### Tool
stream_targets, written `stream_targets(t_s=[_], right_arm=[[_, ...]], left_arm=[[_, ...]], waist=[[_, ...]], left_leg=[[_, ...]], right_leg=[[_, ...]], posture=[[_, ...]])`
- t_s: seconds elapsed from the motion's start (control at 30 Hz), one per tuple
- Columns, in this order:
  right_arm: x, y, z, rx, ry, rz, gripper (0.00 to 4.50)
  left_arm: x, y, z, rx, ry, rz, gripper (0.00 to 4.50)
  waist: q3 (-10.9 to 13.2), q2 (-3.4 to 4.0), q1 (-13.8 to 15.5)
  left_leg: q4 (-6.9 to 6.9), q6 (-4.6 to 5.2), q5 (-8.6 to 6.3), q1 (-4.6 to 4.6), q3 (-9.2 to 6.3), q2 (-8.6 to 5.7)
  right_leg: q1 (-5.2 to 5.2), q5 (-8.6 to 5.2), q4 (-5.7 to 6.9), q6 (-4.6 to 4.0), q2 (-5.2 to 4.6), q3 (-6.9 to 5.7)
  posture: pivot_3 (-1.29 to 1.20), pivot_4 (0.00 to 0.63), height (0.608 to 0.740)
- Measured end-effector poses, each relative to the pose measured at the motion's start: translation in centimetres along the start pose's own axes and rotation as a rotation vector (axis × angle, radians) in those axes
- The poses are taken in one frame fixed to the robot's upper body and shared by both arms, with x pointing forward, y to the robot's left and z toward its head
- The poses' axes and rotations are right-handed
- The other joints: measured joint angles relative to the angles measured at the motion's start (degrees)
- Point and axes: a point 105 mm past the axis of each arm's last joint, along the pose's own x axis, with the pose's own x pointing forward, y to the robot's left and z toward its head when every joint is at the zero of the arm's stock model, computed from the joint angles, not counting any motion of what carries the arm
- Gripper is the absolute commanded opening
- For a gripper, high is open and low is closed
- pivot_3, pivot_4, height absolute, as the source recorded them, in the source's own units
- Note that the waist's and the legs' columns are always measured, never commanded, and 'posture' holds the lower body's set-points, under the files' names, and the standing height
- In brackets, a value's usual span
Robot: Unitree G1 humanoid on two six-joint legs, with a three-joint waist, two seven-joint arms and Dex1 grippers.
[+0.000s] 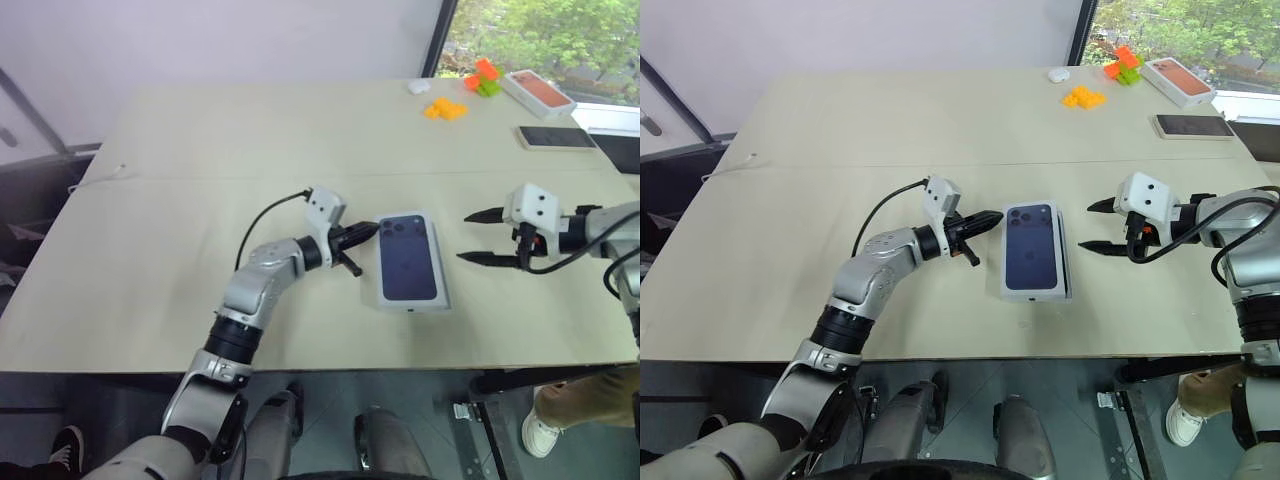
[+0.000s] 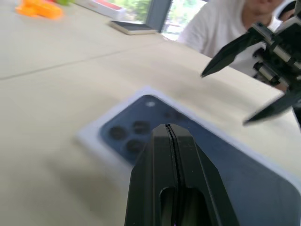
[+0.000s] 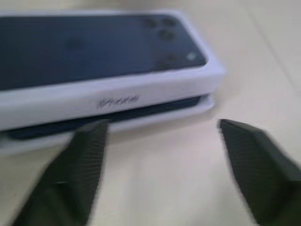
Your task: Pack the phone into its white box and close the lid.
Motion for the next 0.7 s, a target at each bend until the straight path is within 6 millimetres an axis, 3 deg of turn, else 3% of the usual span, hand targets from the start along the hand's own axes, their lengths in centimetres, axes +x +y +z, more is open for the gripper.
stream_targets(t_s=[0.13, 0.17, 0.5, 0.7], right_arm=[[0.8, -0.2, -0.4, -0.010, -0.008, -0.035, 0.30], [1.1, -0.1, -0.5, -0.010, -0.011, -0.042, 0.14], [2.1, 1.7, -1.0, 0.003, -0.006, 0.004, 0.14], [2.4, 2.1, -1.1, -0.013, 0.012, 0.002, 0.14]], left_arm=[[-1.5, 1.3, -0.7, -0.002, 0.026, 0.067, 0.00], [-1.7, 1.4, -0.9, -0.002, 0.032, 0.073, 0.00], [-2.3, 1.1, -3.4, -0.033, 0.117, 0.083, 0.00], [-0.8, -0.1, -5.7, -0.091, 0.178, 0.036, 0.00]], waist=[[0.0, 0.00, 0.0], [0.0, 0.00, 0.0], [0.0, 0.00, -0.1], [0.0, 0.01, 0.0]], left_leg=[[0.03, 0.00, 0.00, 0.05, 0.00, -0.01], [0.02, -0.01, 0.01, 0.06, -0.01, -0.01], [-0.05, -0.01, 0.00, 0.56, 0.00, -0.01], [0.01, -0.15, -0.10, 0.74, -0.03, -0.02]], right_leg=[[0.07, 0.00, 0.00, 0.00, 0.00, 0.00], [0.07, 0.01, 0.01, 0.00, 0.00, 0.00], [0.55, 0.00, -0.03, -0.01, -0.01, 0.01], [0.76, -0.02, -0.06, -0.05, -0.02, 0.01]], posture=[[0.00, 0.150, 0.740], [0.00, 0.150, 0.740], [0.00, 0.150, 0.740], [0.00, 0.150, 0.740]])
